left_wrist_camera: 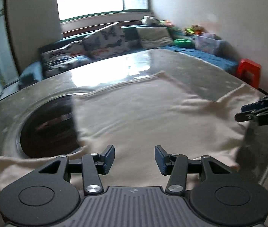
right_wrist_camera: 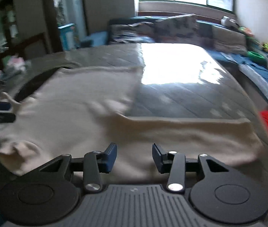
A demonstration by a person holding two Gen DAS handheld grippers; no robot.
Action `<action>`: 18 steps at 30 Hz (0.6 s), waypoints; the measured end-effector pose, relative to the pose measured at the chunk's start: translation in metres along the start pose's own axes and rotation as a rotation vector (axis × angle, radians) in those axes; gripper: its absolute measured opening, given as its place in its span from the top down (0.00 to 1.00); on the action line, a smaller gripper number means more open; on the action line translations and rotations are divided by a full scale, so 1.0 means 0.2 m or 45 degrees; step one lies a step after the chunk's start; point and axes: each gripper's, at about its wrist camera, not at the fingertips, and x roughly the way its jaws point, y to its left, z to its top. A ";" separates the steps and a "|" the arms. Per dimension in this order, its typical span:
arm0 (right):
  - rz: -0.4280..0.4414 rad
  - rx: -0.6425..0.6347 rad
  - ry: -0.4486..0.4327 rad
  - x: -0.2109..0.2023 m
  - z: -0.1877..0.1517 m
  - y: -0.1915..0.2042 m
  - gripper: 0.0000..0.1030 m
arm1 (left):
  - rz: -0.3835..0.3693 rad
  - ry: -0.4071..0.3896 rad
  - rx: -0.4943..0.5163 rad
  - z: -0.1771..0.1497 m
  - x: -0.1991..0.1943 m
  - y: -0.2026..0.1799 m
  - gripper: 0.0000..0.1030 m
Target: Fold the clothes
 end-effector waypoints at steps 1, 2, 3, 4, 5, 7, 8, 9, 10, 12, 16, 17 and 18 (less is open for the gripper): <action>-0.030 0.003 0.002 0.00 -0.02 -0.03 0.63 | -0.022 0.006 0.017 0.01 0.02 -0.03 0.51; -0.059 0.012 0.000 -0.01 -0.04 -0.06 0.63 | -0.037 0.014 0.032 0.00 0.04 -0.05 0.51; -0.082 0.027 -0.003 -0.02 -0.06 -0.10 0.63 | -0.053 0.022 0.052 0.00 0.05 -0.08 0.51; -0.099 0.050 -0.007 -0.03 -0.07 -0.14 0.64 | -0.070 0.032 0.073 0.00 0.07 -0.11 0.51; -0.127 0.067 -0.012 -0.04 -0.08 -0.17 0.64 | -0.083 0.043 0.090 -0.01 0.08 -0.13 0.51; -0.198 0.112 -0.015 -0.06 -0.09 -0.25 0.64 | -0.110 0.059 0.121 -0.02 0.09 -0.17 0.51; -0.233 0.138 -0.016 -0.06 -0.10 -0.29 0.64 | -0.118 0.060 0.132 -0.02 0.10 -0.18 0.51; -0.267 0.165 -0.016 -0.06 -0.10 -0.33 0.64 | -0.125 0.062 0.144 -0.02 0.10 -0.20 0.51; -0.301 0.193 -0.018 -0.06 -0.11 -0.38 0.64 | -0.132 0.062 0.155 -0.02 0.10 -0.22 0.51; -0.359 0.254 -0.023 -0.05 -0.11 -0.47 0.64 | -0.148 0.052 0.170 0.00 0.10 -0.25 0.51; -0.417 0.366 -0.054 -0.02 -0.10 -0.60 0.64 | -0.173 0.037 0.196 0.03 0.11 -0.30 0.51; -0.418 0.391 -0.060 -0.01 -0.10 -0.61 0.65 | -0.178 0.034 0.202 0.04 0.12 -0.32 0.51; -0.415 0.427 -0.069 0.00 -0.10 -0.63 0.69 | -0.181 0.033 0.207 0.04 0.12 -0.33 0.51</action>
